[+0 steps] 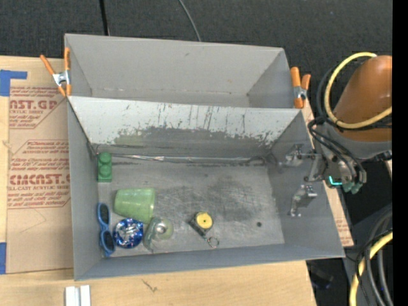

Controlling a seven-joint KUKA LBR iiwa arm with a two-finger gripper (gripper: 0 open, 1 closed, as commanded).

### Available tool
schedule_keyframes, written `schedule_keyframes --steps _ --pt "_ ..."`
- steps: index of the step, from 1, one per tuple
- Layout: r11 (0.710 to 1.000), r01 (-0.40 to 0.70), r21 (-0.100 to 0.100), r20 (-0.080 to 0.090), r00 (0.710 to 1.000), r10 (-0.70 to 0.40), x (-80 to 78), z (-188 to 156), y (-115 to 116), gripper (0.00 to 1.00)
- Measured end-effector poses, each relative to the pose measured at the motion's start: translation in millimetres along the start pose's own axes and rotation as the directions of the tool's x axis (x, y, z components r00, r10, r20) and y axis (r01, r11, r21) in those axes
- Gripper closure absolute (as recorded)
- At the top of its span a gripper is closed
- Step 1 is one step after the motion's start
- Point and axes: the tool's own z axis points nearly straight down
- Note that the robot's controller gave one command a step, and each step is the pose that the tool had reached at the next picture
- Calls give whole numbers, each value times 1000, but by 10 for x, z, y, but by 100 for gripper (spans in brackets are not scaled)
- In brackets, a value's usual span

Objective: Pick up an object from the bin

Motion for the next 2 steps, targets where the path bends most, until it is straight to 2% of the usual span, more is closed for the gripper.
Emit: schedule_keyframes --steps 1,2 --pt "985 170 -2 0 985 -170 60 1188 664 0" --pt "998 67 3 18 998 -67 123 1648 1019 0"
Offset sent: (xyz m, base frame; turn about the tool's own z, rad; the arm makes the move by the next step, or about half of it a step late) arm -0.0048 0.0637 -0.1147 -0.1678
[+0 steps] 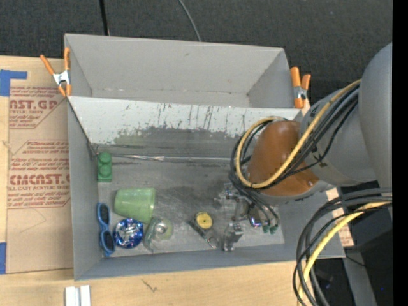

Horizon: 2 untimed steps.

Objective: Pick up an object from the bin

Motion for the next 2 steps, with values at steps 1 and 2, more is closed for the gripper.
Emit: schedule_keyframes --steps 1,2 --pt "999 41 -5 -6 999 -41 -100 -43 777 0" --pt "995 98 -4 -3 995 -98 -203 -13 258 0"
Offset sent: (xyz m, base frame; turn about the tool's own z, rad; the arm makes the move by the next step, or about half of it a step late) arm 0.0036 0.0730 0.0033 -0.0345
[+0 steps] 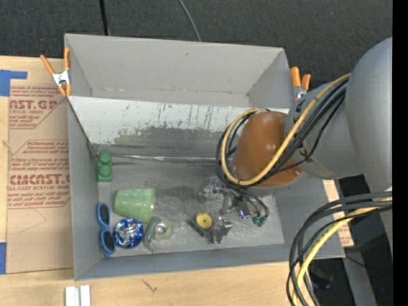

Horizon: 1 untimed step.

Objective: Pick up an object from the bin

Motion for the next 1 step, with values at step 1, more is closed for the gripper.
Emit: schedule_keyframes --steps 1 --pt "981 195 8 14 981 -196 189 -15 213 0"
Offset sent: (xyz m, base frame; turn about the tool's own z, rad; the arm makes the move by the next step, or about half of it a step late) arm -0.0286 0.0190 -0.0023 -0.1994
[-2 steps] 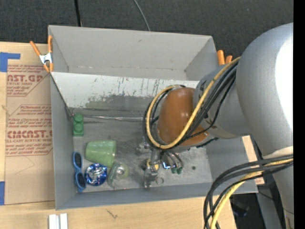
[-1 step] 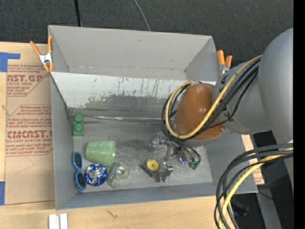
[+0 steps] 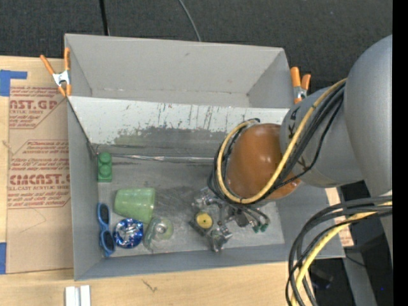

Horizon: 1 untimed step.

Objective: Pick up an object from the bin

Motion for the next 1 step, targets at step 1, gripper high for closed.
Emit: schedule_keyframes --steps 1 --pt "1000 2 -4 -11 1000 -2 20 -3 15 100"
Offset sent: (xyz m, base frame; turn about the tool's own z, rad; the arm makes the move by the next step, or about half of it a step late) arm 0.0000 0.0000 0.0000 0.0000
